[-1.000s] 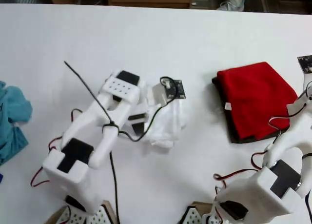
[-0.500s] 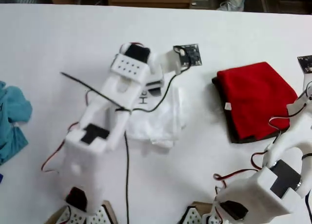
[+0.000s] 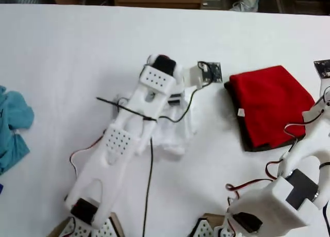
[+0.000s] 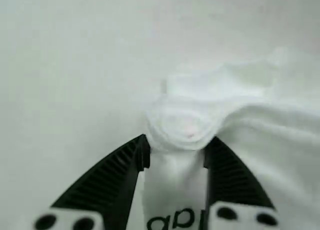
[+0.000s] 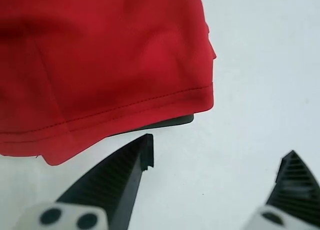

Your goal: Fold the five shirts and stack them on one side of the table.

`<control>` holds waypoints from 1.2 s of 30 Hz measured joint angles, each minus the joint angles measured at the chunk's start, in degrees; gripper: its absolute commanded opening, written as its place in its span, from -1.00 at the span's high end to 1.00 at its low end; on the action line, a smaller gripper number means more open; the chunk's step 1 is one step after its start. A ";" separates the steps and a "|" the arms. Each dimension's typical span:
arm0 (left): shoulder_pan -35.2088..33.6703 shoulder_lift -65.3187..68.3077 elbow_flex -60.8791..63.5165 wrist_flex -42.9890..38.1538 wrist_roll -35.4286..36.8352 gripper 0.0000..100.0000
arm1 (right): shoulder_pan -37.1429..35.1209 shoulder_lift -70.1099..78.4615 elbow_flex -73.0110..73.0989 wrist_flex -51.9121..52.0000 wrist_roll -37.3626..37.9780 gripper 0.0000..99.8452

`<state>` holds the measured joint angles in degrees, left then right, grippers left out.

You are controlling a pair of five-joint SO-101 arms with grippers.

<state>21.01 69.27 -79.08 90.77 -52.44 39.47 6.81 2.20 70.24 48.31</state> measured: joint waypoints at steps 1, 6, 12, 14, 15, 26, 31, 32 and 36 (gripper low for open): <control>0.00 0.18 -1.14 0.35 0.00 0.97 | 0.00 0.00 0.00 0.00 0.00 0.22; -0.09 0.18 -6.86 0.62 0.00 0.96 | 0.00 0.00 0.00 0.00 0.00 0.22; 0.70 0.18 -10.46 1.67 0.26 0.95 | 0.00 0.00 0.00 0.00 0.00 0.22; 1.49 0.44 -10.46 3.34 1.05 0.92 | 0.00 0.00 0.00 0.00 0.00 0.22; 1.85 0.62 -10.46 4.40 1.14 0.89 | 0.00 0.00 0.00 0.00 0.00 0.22; 0.00 -0.70 -10.90 10.46 0.00 0.45 | 0.00 0.00 0.00 0.00 0.00 0.22; -0.88 -6.59 -9.41 10.46 4.48 0.45 | -2.02 0.00 0.00 0.35 0.00 0.22; -0.88 -7.91 -7.65 10.46 5.45 0.45 | -2.90 0.00 0.00 0.88 0.00 0.22; -1.41 -12.31 0.79 10.55 9.41 0.45 | -8.97 0.00 1.05 2.46 -2.73 0.22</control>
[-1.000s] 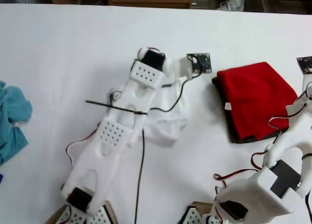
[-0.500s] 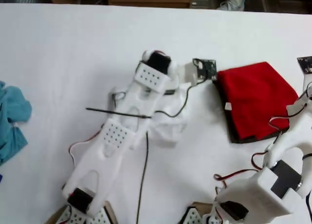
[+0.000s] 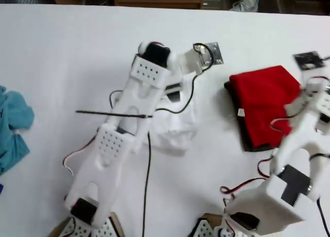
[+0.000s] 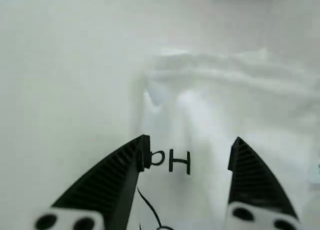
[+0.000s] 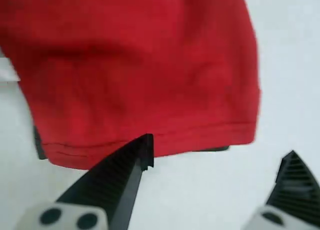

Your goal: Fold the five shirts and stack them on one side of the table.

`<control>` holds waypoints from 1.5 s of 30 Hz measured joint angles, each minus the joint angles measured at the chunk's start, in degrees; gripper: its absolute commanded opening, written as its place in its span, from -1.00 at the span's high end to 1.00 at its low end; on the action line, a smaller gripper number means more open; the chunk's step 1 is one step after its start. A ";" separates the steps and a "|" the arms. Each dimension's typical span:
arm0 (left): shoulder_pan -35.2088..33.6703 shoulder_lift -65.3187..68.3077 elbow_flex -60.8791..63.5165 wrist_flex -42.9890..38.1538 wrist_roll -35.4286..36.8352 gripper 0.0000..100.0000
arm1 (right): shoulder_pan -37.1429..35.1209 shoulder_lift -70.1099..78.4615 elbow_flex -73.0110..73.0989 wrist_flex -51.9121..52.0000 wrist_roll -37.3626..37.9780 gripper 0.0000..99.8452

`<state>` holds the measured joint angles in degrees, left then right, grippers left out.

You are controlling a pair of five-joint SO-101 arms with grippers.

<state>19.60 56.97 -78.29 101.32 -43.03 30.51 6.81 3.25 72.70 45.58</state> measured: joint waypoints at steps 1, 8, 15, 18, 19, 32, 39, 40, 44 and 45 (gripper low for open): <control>-0.88 -0.97 0.44 0.00 1.05 0.45 | -1.76 0.00 0.79 0.09 -1.23 0.22; -18.37 -12.92 0.62 0.09 9.85 0.45 | -15.12 0.00 1.76 0.26 -7.47 0.22; -37.71 -18.37 2.99 0.09 15.56 0.45 | -30.77 0.00 0.88 -2.02 -8.79 0.22; -43.69 -19.08 3.52 0.09 15.56 0.45 | -38.77 0.88 0.26 -3.78 -8.79 0.22; -45.27 -19.16 3.52 0.09 15.56 0.45 | -41.32 1.14 0.26 -3.87 -8.79 0.22; -52.04 -19.25 3.52 0.09 15.56 0.45 | -66.90 8.88 9.41 -1.93 -8.79 0.22; -53.89 -19.25 3.52 0.09 15.56 0.45 | -75.87 9.23 10.37 4.13 -8.79 0.22; -54.07 -19.25 3.52 0.09 15.56 0.45 | -76.22 9.23 10.20 4.66 -8.79 0.22; -55.12 -19.25 3.60 0.09 15.56 0.45 | -74.81 9.14 7.91 5.45 -6.07 0.22; -55.30 -19.25 3.60 0.09 15.56 0.45 | -73.58 8.97 7.30 5.45 -5.10 0.22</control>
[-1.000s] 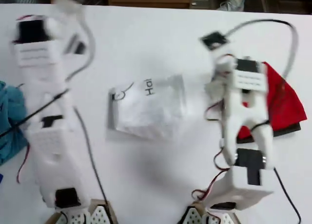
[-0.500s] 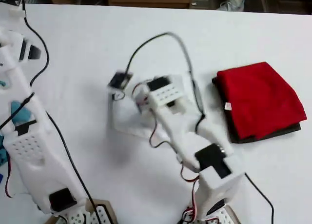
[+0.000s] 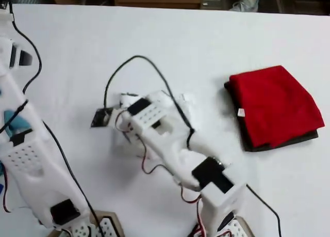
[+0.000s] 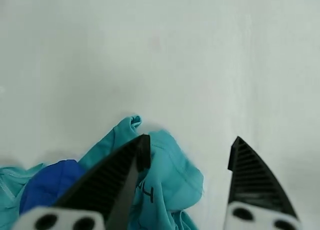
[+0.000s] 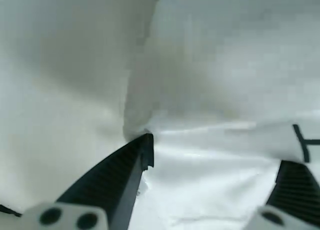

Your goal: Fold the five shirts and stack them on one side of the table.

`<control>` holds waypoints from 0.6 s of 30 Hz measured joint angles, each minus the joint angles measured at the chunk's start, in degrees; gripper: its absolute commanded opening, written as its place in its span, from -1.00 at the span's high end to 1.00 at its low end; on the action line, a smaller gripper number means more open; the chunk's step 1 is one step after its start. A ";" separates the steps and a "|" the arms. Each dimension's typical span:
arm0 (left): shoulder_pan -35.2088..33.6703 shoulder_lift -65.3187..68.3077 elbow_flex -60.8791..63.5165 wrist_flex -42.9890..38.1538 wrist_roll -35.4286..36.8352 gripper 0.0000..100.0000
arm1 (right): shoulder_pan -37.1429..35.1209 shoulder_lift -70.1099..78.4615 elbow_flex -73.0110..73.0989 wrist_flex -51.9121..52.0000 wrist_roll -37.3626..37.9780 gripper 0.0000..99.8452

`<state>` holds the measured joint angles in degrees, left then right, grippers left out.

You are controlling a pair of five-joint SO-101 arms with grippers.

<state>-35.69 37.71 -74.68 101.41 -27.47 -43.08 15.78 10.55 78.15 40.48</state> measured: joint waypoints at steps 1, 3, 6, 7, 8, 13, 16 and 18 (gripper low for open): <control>-0.26 0.00 0.00 0.00 0.00 0.45 | 1.67 -0.26 -0.70 0.00 0.97 0.22; -0.44 0.00 0.00 0.00 0.00 0.45 | 5.89 -0.35 -2.46 0.00 3.69 0.22; -0.26 0.00 0.00 0.00 -0.97 0.45 | 13.10 -0.35 -5.27 0.09 8.18 0.22; -0.26 0.00 0.00 0.00 -1.14 0.45 | 15.30 -0.35 -6.51 0.18 9.14 0.22; -0.26 0.00 0.00 0.00 -1.32 0.45 | 16.97 -0.35 -7.74 0.18 9.76 0.22; -0.26 0.00 0.00 0.00 -1.32 0.45 | 19.08 -0.35 -13.63 -1.32 10.73 0.22; -0.26 0.00 0.00 0.00 -1.32 0.45 | 17.14 2.64 -16.35 -3.69 10.73 0.22; -0.26 0.00 0.00 0.00 -1.32 0.45 | 15.65 7.21 -20.04 -3.43 10.81 0.22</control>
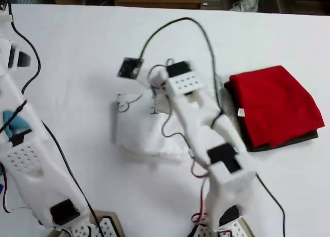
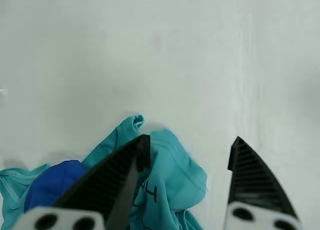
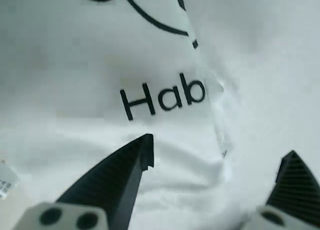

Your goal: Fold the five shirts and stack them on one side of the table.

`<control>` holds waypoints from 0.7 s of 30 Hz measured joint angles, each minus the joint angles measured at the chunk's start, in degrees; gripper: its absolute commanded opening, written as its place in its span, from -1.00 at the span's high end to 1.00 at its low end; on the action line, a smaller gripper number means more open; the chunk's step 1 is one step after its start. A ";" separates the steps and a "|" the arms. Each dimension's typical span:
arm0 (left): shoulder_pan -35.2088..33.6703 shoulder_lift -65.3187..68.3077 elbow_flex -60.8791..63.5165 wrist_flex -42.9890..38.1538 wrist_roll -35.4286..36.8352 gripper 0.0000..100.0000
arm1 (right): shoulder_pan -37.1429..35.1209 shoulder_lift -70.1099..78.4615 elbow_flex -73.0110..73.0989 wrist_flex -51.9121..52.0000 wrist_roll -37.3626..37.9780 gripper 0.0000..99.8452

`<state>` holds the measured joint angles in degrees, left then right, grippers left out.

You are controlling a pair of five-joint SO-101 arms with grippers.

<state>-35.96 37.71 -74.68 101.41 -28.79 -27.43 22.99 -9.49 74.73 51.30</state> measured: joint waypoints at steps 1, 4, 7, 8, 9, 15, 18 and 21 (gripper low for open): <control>0.00 0.00 0.00 0.00 0.00 0.45 | -0.53 2.55 -2.37 0.79 0.35 0.22; 0.00 0.00 0.00 0.00 0.00 0.45 | -0.44 11.25 -11.60 3.96 2.46 0.22; 0.00 0.00 0.00 0.00 0.00 0.45 | 0.09 20.31 -21.71 9.14 5.80 0.22; 0.00 0.00 0.00 0.00 0.00 0.45 | 0.26 22.95 -24.97 11.78 6.86 0.22; 0.00 0.00 0.00 0.00 0.00 0.45 | 0.44 25.41 -28.31 14.07 8.00 0.22; 0.00 0.00 0.00 0.00 0.00 0.45 | 0.35 31.82 -38.68 21.01 11.08 0.22; 0.00 0.00 0.00 0.00 0.00 0.45 | 0.26 33.41 -39.38 21.36 13.36 0.22; 0.00 0.00 0.00 0.00 0.00 0.45 | 0.79 35.16 -41.49 21.63 14.15 0.22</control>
<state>-35.96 37.71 -74.68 101.41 -28.79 -26.64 58.15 -50.99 96.35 65.45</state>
